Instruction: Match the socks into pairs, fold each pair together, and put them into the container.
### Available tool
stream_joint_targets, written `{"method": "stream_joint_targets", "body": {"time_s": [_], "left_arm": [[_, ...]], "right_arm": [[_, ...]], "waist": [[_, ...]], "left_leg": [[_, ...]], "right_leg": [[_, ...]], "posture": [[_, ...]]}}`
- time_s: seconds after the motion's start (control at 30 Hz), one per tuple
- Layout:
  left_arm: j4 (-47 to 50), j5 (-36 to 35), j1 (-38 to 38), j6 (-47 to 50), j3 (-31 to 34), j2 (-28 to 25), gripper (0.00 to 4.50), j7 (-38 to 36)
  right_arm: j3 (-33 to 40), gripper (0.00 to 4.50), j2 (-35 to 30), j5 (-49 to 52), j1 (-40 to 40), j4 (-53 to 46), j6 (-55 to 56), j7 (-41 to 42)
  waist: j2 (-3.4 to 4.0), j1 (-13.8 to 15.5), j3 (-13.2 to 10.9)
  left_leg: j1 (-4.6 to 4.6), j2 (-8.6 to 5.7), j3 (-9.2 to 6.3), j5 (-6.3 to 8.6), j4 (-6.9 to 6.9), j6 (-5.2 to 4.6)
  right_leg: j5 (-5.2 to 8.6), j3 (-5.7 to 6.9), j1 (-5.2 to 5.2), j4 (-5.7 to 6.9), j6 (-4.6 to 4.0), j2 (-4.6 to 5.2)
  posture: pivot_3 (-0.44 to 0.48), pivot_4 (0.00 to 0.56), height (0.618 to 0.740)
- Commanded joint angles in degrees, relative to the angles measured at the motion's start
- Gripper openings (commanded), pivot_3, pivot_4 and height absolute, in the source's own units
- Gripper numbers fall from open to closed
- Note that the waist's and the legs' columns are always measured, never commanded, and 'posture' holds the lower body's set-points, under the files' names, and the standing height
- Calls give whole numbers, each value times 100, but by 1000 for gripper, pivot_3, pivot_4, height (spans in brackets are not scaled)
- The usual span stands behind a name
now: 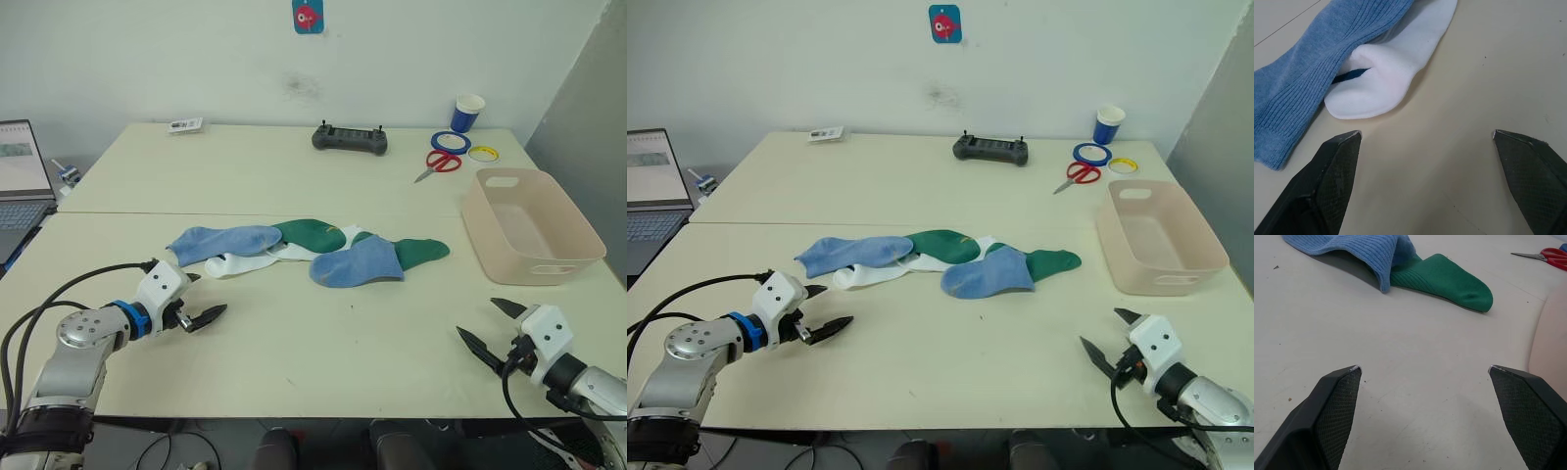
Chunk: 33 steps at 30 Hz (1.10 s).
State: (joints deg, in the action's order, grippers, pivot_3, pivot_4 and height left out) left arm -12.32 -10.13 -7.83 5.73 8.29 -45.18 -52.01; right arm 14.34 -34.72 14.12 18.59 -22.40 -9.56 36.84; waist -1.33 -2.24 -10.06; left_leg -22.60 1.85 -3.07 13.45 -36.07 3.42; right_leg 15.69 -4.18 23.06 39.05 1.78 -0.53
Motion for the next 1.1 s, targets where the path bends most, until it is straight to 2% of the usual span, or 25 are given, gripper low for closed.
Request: {"method": "stream_joint_targets", "body": {"time_s": [0.03,0.3,0.37,0.5,0.77,0.9,1.1], "left_arm": [[48,-37,74,82,35,-40,4500,-57],[306,-299,314,-73,172,11,4500,-186],[189,-278,266,-280,227,76,4500,-71],[15,-428,402,-690,194,51,4500,-531],[-561,-320,232,-1408,30,113,4500,-768],[-490,-339,47,-1490,-178,193,4500,-985],[138,-248,-435,-1396,-813,671,4500,-1021]], "right_arm": [[-36,4479,7,-27,-116,-228,-4,-58],[-86,4479,56,48,-296,-66,70,-48],[-89,4479,28,61,-286,-38,76,-5],[-76,4479,64,116,-267,-69,102,7],[-115,4479,106,105,-42,-269,130,29],[-141,4479,115,80,-13,-368,152,29],[-238,4479,161,207,14,-1050,-247,-93]], "waist": [[0,-1,0],[0,4,0],[0,17,0],[-1,17,-1],[-1,30,0],[-1,37,0],[-5,55,2]], "left_leg": [[0,0,0,0,0,0],[-3,0,0,0,0,0],[-4,0,0,0,0,0],[-4,0,0,0,-1,0],[-3,0,0,0,-1,0],[-3,0,-1,0,-1,0],[-12,-2,-3,0,-5,0]], "right_leg": [[0,0,0,0,0,0],[1,1,1,-1,0,0],[1,1,2,-1,0,0],[1,0,2,-1,1,0],[1,1,2,-1,0,0],[1,1,1,0,0,0],[0,3,2,0,2,0]], "posture": [[0,150,740],[0,150,740],[0,150,740],[0,150,740],[0,150,740],[0,150,740],[0,150,740]]}}
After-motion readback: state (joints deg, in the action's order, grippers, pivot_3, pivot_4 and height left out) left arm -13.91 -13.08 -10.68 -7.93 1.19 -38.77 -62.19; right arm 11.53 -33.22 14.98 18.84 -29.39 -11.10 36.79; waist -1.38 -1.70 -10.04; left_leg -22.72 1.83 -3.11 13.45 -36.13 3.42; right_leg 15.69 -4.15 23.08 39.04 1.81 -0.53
